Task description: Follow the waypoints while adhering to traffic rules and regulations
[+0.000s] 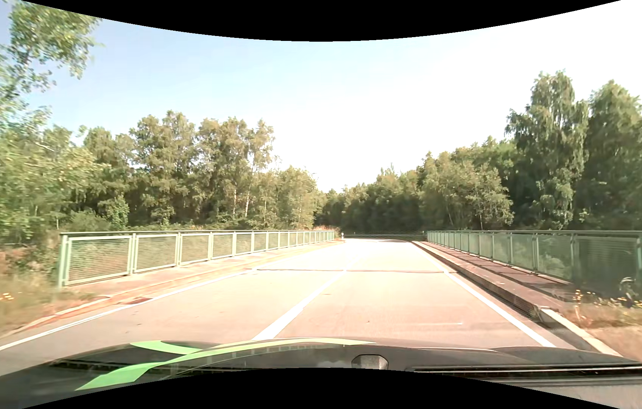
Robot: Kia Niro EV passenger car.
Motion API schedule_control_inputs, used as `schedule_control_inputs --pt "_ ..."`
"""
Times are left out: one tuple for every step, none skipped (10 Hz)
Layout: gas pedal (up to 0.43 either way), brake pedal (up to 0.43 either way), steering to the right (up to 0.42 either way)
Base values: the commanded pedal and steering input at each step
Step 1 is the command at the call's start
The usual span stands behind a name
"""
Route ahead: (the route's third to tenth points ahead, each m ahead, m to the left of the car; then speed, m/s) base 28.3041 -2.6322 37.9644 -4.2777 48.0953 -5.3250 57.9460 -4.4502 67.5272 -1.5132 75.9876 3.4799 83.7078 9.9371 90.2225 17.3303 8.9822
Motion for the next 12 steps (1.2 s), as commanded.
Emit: schedule_control_inputs --pt "0.248 0.000 0.115" --pt "0.248 0.000 0.106" --pt "0.248 0.000 0.095" --pt "0.248 0.000 0.080" --pt "0.248 0.000 0.066" --pt "0.260 0.000 0.056" --pt "0.260 0.000 0.049" --pt "0.260 0.000 0.038" --pt "0.260 0.000 0.028" --pt "0.260 0.000 0.021" --pt "0.260 0.000 0.012" --pt "0.280 0.000 0.005"
